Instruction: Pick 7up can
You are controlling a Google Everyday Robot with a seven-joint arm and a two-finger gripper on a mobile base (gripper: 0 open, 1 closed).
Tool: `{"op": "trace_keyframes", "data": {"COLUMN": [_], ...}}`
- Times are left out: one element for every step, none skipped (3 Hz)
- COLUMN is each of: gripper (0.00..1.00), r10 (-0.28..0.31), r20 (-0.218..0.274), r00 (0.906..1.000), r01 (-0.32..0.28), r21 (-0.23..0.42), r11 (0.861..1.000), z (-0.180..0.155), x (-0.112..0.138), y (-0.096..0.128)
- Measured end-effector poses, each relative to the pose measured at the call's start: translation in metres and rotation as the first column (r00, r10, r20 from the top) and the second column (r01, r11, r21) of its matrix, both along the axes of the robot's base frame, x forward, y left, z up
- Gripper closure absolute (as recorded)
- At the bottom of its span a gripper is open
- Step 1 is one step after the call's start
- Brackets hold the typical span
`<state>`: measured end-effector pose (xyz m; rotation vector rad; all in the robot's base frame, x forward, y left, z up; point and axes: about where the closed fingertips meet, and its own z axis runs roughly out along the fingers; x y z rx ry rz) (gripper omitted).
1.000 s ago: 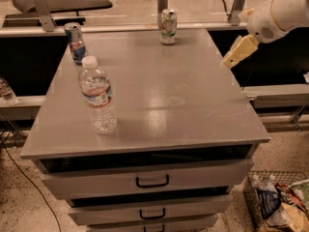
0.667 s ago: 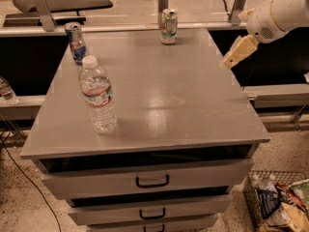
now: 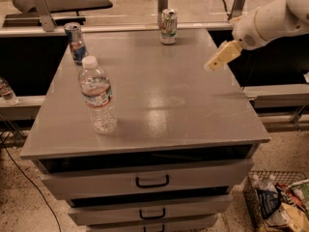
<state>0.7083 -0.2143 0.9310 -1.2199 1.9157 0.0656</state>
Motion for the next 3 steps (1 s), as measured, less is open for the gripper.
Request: {"op": "trace_keyframes", "data": {"gripper": [0.00, 0.00, 0.00], "r10": [-0.081, -0.183, -0.280], "r20": [0.059, 0.133, 0.196], "r00": [0.9949, 0.9742, 0.9397], "r01": [0.075, 0.154, 0.203], "r21": [0.099, 0.203, 0.340], "r11": [0.992, 0.967, 0.918], "z": [-0.014, -0.019, -0.009], "x": [0.046, 0.103, 0.157], "y": [0.018, 0.032, 0.044]}}
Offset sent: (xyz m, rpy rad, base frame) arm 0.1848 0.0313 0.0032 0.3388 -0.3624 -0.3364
